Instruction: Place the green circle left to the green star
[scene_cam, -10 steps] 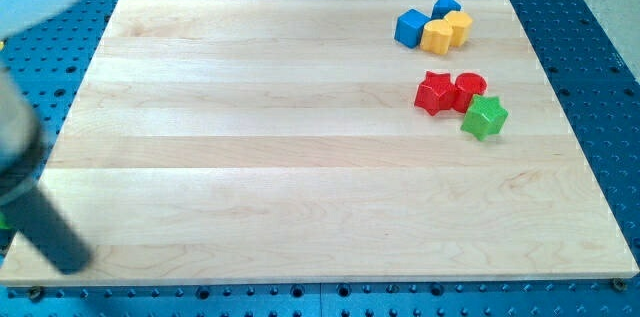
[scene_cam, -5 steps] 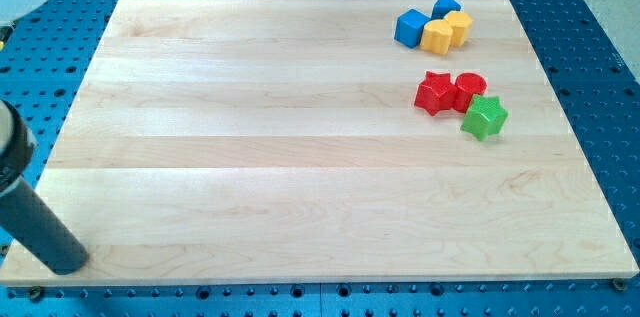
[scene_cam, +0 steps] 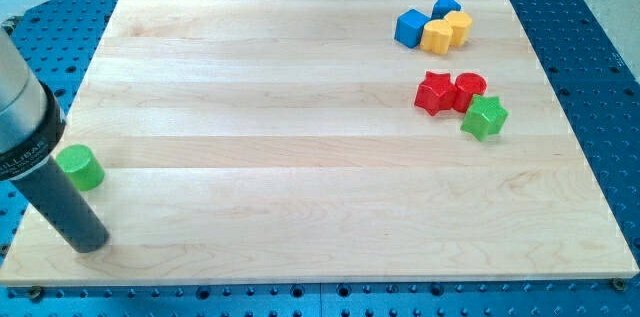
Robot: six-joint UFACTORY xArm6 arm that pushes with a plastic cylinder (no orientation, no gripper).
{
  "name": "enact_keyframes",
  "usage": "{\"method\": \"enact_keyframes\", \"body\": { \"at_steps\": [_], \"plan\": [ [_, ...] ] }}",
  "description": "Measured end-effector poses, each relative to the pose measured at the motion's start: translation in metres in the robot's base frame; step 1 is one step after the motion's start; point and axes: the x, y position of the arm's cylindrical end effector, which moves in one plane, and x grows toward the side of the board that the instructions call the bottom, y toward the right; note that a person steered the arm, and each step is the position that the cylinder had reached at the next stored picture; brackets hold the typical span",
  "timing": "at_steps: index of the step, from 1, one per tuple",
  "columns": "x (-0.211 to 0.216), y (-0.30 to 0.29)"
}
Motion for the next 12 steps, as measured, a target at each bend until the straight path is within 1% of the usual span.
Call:
{"method": "enact_keyframes", "body": {
  "at_steps": [1,2,3,4,6,7,8,9,10,11,12],
  "plan": [
    [-0.002,-0.066],
    [-0.021,-0.075],
    [-0.076,-0.07],
    [-0.08,-0.037],
    [-0.077,0.079],
    [-0.073,0.059],
    [-0.061,0.057],
    [-0.043,0.06],
    [-0.039,0.075],
    [-0.051,0.15],
    [-0.056,0.191]
  ]
}}
